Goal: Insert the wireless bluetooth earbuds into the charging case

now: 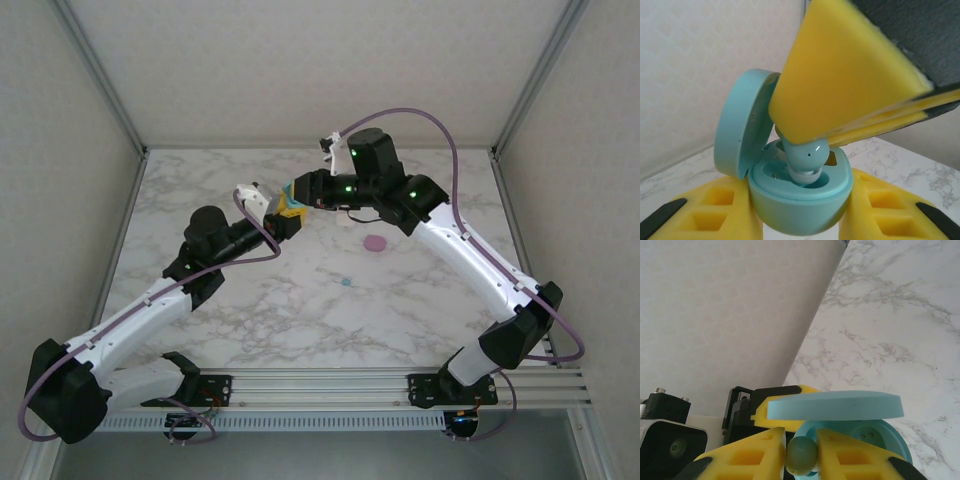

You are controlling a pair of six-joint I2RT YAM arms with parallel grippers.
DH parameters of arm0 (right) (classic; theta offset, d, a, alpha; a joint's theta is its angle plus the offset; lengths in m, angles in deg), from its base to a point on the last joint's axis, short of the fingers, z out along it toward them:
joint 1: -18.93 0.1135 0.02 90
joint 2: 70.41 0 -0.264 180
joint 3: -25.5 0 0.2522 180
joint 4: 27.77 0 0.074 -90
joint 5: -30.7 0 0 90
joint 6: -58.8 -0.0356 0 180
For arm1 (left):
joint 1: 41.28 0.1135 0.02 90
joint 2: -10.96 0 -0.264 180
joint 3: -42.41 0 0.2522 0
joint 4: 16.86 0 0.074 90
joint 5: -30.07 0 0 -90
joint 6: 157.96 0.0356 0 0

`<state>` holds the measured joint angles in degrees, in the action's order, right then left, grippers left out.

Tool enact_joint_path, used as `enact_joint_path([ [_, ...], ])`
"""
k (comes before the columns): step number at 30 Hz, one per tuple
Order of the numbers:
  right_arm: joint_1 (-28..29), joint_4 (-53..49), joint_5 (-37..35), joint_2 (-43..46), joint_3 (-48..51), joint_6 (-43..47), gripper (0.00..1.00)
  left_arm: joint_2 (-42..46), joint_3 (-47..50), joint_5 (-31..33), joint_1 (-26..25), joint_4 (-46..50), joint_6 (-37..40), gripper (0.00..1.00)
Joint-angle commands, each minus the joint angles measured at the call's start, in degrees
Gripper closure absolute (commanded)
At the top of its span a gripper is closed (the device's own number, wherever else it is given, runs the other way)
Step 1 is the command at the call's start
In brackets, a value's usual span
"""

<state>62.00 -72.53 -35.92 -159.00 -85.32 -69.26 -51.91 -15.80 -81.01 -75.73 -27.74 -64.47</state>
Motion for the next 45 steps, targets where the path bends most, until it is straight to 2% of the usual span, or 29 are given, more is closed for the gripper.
enact_joint_path([
  [1, 1.58, -5.43, 0.07, -0.98, -1.22, 1.13, 0.77, 0.05, -1.34, 1.99, -0.35, -7.48, 0.60, 0.79],
  [7, 1.80, -5.21, 2.16, -1.82, -2.16, 0.01, 0.78, -0.15, -1.61, 0.78, -0.43, -7.53, 0.69, 0.79],
  [12, 1.80, -11.10, 0.40, -3.62, -5.74, 0.37, 0.78, 0.18, -1.61, 0.15, -0.43, -7.23, 1.16, 0.79],
  [16, 1.74, -9.75, 4.49, -4.00, -6.69, -0.52, 0.79, 0.52, -1.61, 0.14, -0.41, -6.44, 1.81, 0.79],
  [19, 1.74, -11.93, 4.40, -3.97, -8.26, 0.34, 0.80, 0.82, -1.44, 0.17, -0.44, -6.05, 2.54, 0.79],
  [25, 0.81, -14.04, 9.42, -4.04, -10.07, 0.76, 0.81, 1.66, -1.61, -2.54, -0.40, -3.63, 5.64, 0.79],
  [33, -1.91, -12.53, 15.91, -4.01, -9.29, -1.84, 0.81, 2.13, -2.47, -5.39, -0.43, -3.20, 5.43, 0.79],
  [39, -2.21, -15.32, 10.65, -4.13, -10.50, -0.23, 0.74, 1.60, -3.01, -7.10, -0.42, -3.46, 3.23, 0.79],
  [45, -2.20, -15.57, 7.08, -4.22, -11.10, 0.30, 0.73, 1.13, -3.04, -8.11, -0.41, -3.56, 0.42, 0.80],
])
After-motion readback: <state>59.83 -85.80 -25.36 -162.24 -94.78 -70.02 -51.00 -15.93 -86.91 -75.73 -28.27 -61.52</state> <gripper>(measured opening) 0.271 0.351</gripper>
